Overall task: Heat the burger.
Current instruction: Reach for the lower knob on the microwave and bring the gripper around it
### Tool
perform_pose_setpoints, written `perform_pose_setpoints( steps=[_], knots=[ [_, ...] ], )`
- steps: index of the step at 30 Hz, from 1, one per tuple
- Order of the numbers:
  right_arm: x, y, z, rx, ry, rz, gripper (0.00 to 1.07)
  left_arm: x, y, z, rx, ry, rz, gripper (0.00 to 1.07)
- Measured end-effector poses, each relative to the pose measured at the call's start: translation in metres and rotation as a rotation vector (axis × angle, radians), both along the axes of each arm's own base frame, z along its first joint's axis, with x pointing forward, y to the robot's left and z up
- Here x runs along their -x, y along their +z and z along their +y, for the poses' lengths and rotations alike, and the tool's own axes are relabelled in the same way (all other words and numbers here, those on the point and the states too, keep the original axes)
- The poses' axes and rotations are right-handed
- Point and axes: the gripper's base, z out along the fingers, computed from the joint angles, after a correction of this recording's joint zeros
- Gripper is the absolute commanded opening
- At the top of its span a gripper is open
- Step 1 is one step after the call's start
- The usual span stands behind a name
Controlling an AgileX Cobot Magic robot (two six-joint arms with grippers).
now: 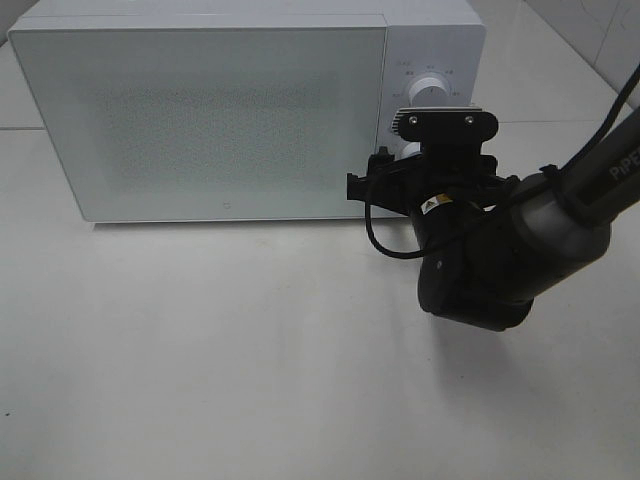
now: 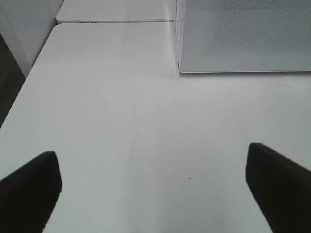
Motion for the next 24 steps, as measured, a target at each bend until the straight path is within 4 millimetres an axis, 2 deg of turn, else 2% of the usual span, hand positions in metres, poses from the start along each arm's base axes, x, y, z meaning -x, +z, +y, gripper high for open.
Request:
perform_pose_setpoints(
  steps=[3, 4, 5, 6, 7, 8, 9, 10, 11, 12, 13, 15, 24],
  knots=[
    [-0.0006, 0.0004, 0.0, -0.001, -0.001, -0.002, 0.7, 0.0, 0.0, 0.0, 0.0, 0.0, 0.0, 0.98],
    [-0.0006, 0.0004, 0.0, -0.001, -0.001, -0.002, 0.67, 0.0, 0.0, 0.0, 0.0, 0.0, 0.0, 0.98],
    [-0.0006, 0.0004, 0.0, -0.001, -0.001, -0.002, 0.6, 0.0, 0.0, 0.0, 0.0, 0.0, 0.0, 0.98],
    [-0.0006, 0.0004, 0.0, -0.001, -0.001, -0.002, 0.6, 0.0, 0.0, 0.0, 0.0, 0.0, 0.0, 0.98],
    [-0.0006, 0.0004, 0.0, -0.001, -0.001, -0.002, 0.5, 0.0, 0.0, 0.0, 0.0, 0.0, 0.0, 0.98],
    [-0.0006, 0.0004, 0.0, -0.001, -0.001, -0.002, 0.5, 0.0, 0.0, 0.0, 0.0, 0.0, 0.0, 0.98],
    [-0.0006, 0.0004, 0.0, -0.001, -0.001, -0.002, 0.43, 0.0, 0.0, 0.0, 0.0, 0.0, 0.0, 0.98],
    [-0.0006, 0.0004, 0.0, -0.001, -0.001, -0.002, 0.3, 0.0, 0.0, 0.0, 0.0, 0.0, 0.0, 0.98],
    [-0.0006, 0.0004, 0.0, -0.001, -0.001, -0.002, 0.3, 0.0, 0.0, 0.0, 0.0, 0.0, 0.0, 0.98],
    [-0.0007, 0.0003, -0.0005, -0.004, -0.004, -0.001, 0.19, 0.0, 0.0, 0.0, 0.0, 0.0, 0.0, 0.98],
    [-0.0007, 0.0003, -0.0005, -0.004, -0.004, -0.001, 0.19, 0.0, 0.0, 0.0, 0.0, 0.0, 0.0, 0.98],
    [-0.0007, 0.0001, -0.0004, -0.006, -0.004, 0.001, 0.08, 0.0, 0.0, 0.0, 0.0, 0.0, 0.0, 0.98],
    [-0.001, 0.0, -0.001, -0.018, -0.008, 0.002, 0.07, 0.0, 0.0, 0.0, 0.0, 0.0, 0.0, 0.98]
  ],
)
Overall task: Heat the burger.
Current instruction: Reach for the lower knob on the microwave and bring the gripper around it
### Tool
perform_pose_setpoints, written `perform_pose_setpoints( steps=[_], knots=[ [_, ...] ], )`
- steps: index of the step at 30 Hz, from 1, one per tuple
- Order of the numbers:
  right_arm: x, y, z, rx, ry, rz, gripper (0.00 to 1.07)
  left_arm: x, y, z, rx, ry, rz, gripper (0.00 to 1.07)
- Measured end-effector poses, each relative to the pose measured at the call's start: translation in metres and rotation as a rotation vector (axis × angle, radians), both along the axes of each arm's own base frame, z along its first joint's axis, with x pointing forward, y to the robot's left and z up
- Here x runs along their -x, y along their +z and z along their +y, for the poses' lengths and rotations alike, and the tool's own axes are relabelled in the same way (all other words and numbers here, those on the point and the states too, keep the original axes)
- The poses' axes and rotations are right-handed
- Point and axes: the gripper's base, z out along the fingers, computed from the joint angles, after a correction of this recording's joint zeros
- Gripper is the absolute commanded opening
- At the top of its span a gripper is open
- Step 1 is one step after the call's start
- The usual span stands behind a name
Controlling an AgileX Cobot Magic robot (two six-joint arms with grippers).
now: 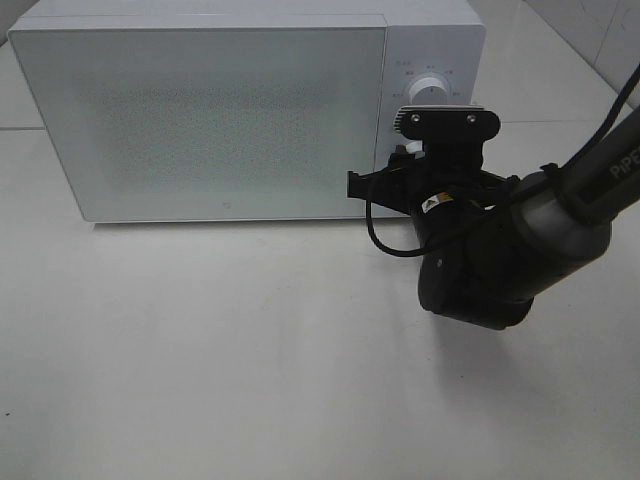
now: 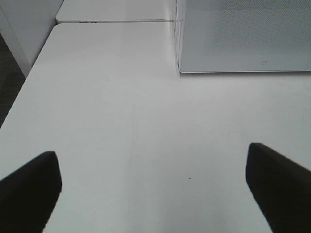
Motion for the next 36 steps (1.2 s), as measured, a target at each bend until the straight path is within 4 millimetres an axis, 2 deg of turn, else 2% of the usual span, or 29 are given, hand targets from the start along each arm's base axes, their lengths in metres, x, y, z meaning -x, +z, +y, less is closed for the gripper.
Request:
perform_pose_setpoints(
  steps=[14, 23, 25, 31, 36],
  knots=[
    [0.0, 0.0, 0.0, -0.135, -0.025, -0.006, 0.08, 0.0, 0.0, 0.0, 0.0, 0.0, 0.0, 0.98],
    [0.0, 0.0002, 0.0, -0.375, -0.069, -0.018, 0.07, 0.0, 0.0, 0.0, 0.0, 0.0, 0.0, 0.98],
    [0.0002, 0.0001, -0.0003, -0.476, -0.088, -0.023, 0.05, 0.0, 0.0, 0.0, 0.0, 0.0, 0.0, 0.98],
    [0.0002, -0.0007, -0.0005, -0.576, -0.109, -0.026, 0.04, 0.0, 0.0, 0.0, 0.0, 0.0, 0.0, 0.98],
    [0.0004, -0.0009, -0.0009, -0.798, -0.148, -0.036, 0.04, 0.0, 0.0, 0.0, 0.0, 0.0, 0.0, 0.98]
  ],
)
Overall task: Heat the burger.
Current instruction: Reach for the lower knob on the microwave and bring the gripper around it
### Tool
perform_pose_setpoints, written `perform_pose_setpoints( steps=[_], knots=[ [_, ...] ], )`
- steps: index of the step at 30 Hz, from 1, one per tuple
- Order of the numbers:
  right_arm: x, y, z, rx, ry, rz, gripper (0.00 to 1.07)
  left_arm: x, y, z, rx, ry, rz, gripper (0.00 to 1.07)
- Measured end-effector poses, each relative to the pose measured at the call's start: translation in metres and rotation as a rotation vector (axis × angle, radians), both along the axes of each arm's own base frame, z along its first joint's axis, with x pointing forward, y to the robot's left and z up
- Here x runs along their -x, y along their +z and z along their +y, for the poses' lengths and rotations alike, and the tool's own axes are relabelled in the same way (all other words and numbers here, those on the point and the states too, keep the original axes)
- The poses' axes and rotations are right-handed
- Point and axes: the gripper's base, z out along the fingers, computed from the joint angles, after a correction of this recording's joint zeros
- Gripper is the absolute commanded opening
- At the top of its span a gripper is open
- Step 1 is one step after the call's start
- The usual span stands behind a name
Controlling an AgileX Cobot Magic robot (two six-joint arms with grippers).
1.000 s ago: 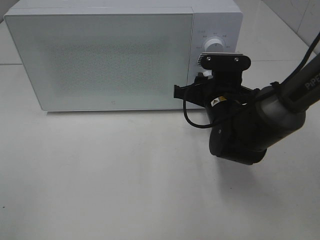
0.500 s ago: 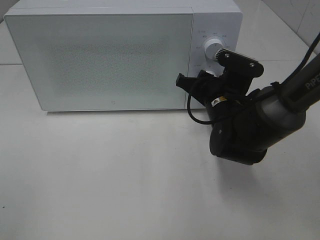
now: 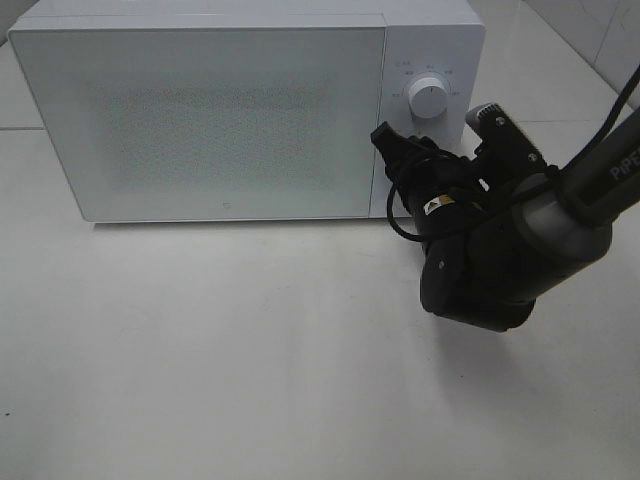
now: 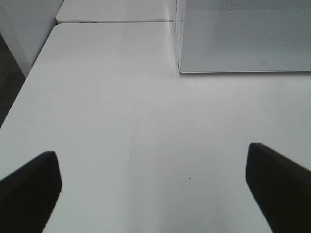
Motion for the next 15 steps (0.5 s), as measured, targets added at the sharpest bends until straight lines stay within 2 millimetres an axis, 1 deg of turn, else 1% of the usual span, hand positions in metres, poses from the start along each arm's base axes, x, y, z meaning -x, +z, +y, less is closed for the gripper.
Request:
perform_pose_setpoints(
  steps=[3, 4, 5, 6, 8, 11, 13, 15],
  knots=[
    [0.0, 0.0, 0.0, -0.047, -0.009, -0.002, 0.04, 0.0, 0.0, 0.0, 0.0, 0.0, 0.0, 0.98],
    [0.0, 0.0, 0.0001, -0.139, -0.025, -0.007, 0.04, 0.0, 0.0, 0.0, 0.0, 0.0, 0.0, 0.98],
    [0.0002, -0.0005, -0.0001, -0.174, -0.031, -0.007, 0.04, 0.0, 0.0, 0.0, 0.0, 0.0, 0.0, 0.98],
    [0.0002, -0.0005, -0.0001, -0.174, -0.031, -0.007, 0.04, 0.0, 0.0, 0.0, 0.0, 0.0, 0.0, 0.98],
    [0.0002, -0.0012, -0.0001, -0.332, -0.061, -0.012, 0.04, 0.0, 0.0, 0.0, 0.0, 0.0, 0.0, 0.98],
    [0.0002, -0.0012, -0.0001, -0.376, -0.069, -0.014, 0.04, 0.0, 0.0, 0.0, 0.0, 0.0, 0.0, 0.98],
    [0.0006, -0.0016, -0.0005, -0.526, -0.098, -0.02, 0.05, 0.0, 0.0, 0.0, 0.0, 0.0, 0.0, 0.98],
    [0.0006, -0.0016, -0.0005, -0.55, -0.103, -0.021, 0.05, 0.0, 0.0, 0.0, 0.0, 0.0, 0.0, 0.98]
  ],
)
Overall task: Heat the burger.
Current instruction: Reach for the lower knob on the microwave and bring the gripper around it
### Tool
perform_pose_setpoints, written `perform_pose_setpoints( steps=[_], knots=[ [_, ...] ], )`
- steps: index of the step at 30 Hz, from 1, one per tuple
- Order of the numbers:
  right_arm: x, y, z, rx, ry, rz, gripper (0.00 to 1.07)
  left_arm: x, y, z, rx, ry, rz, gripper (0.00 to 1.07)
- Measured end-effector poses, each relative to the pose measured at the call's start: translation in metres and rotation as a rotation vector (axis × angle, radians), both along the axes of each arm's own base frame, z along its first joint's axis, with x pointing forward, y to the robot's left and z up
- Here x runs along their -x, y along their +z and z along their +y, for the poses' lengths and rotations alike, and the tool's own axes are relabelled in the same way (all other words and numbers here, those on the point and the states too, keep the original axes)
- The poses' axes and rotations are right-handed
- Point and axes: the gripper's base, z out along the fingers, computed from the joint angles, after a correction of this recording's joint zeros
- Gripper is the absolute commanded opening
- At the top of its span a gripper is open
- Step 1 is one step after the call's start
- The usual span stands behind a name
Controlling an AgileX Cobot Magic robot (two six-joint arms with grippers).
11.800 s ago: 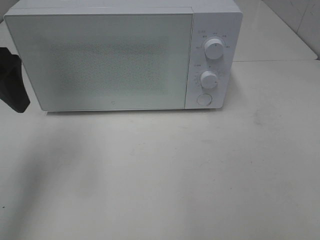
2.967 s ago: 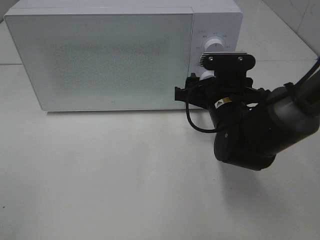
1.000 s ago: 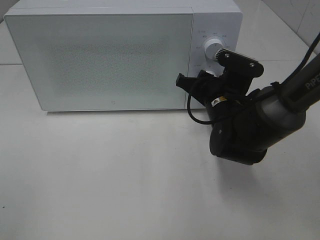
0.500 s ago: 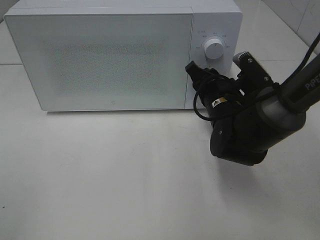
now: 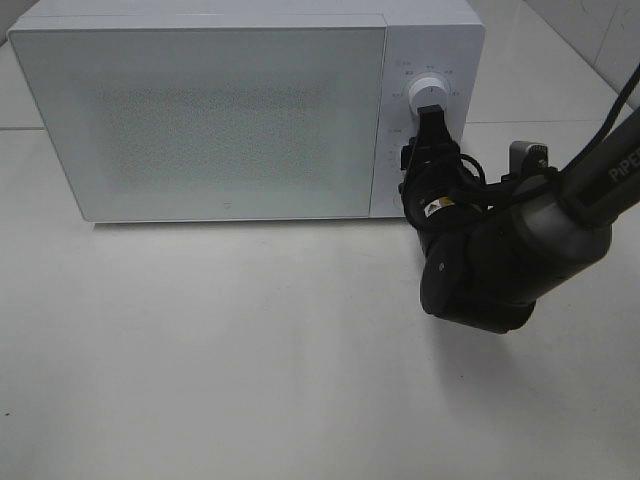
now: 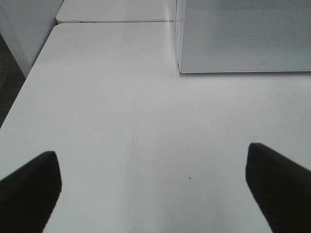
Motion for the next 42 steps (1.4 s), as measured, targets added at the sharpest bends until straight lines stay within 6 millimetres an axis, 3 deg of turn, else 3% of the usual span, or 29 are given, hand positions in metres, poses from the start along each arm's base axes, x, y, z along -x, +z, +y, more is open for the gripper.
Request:
perform_pose_setpoints(
  steps=[11, 34, 39, 42],
  knots=[
    [0.0001, -0.0004, -0.0005, -0.24, -0.051, -0.007, 0.06, 0.0, 0.0, 0.0, 0.0, 0.0, 0.0, 0.98],
    [0.0001, -0.0004, -0.0004, -0.218, -0.046, -0.006, 0.11, 0.0, 0.0, 0.0, 0.0, 0.0, 0.0, 0.98],
    [0.0001, -0.0003, -0.0002, -0.217, -0.043, -0.007, 0.2, 0.0, 0.0, 0.0, 0.0, 0.0, 0.0, 0.98],
    [0.0001, -0.0003, 0.0, -0.214, -0.04, -0.007, 0.35, 0.0, 0.0, 0.0, 0.0, 0.0, 0.0, 0.98]
  ],
)
